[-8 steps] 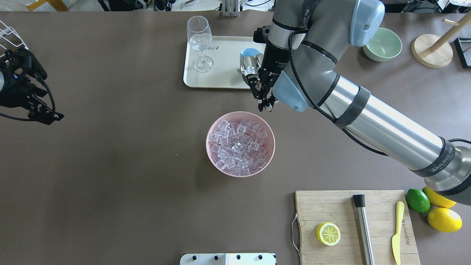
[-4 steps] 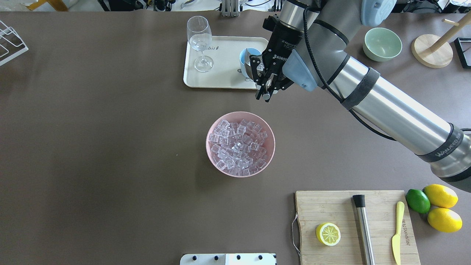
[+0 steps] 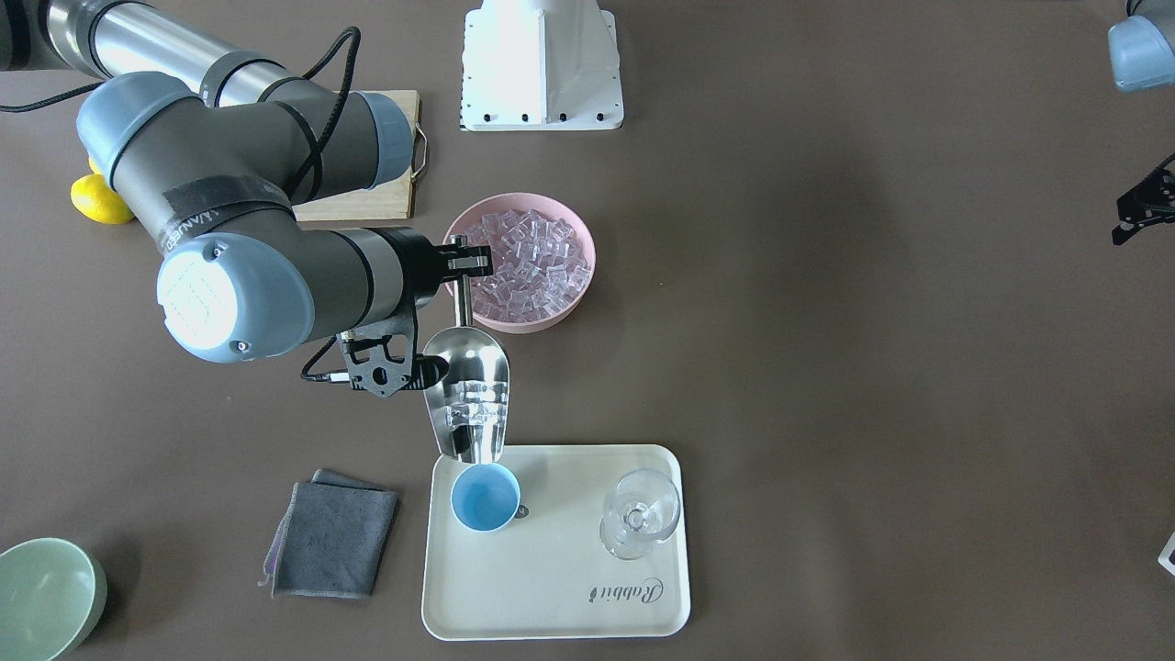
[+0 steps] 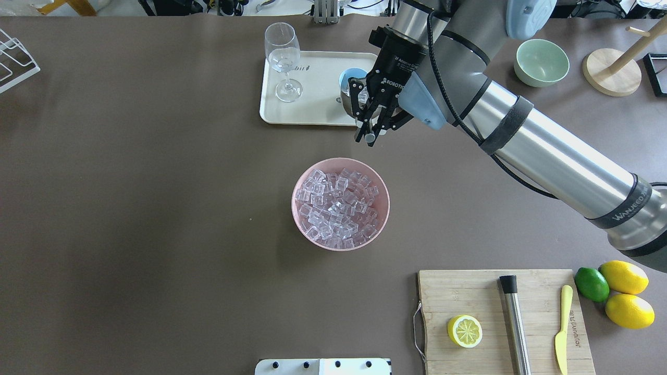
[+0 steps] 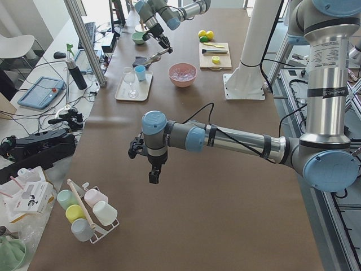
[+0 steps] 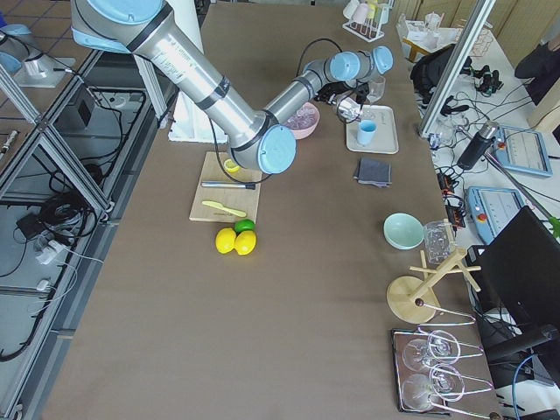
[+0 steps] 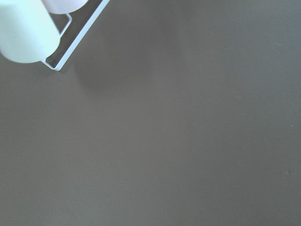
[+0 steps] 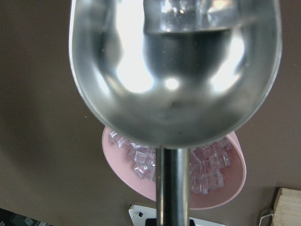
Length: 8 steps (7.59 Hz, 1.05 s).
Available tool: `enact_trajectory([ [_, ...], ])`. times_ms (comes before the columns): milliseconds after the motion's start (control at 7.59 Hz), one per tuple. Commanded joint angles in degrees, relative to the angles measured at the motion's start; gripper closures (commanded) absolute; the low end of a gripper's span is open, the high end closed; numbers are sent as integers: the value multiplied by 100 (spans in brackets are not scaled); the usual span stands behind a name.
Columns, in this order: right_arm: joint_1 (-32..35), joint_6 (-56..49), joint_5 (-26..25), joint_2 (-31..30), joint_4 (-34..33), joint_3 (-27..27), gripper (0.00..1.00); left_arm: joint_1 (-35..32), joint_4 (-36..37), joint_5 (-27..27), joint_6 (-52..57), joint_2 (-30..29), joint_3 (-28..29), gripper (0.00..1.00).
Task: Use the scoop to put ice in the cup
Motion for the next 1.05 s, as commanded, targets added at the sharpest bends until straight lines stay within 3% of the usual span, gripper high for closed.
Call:
enact_trajectory([
  [0,-4,1,176,2,23,-65,100,-520,30,1,1,13,461,2],
  [263,5,1,185,20,32,-65,100,-1152,12,-297,18,-48,725,2],
  [922,67,-17,519,-15,41,-109,100,-1190,56,-439,1,119,612,2],
])
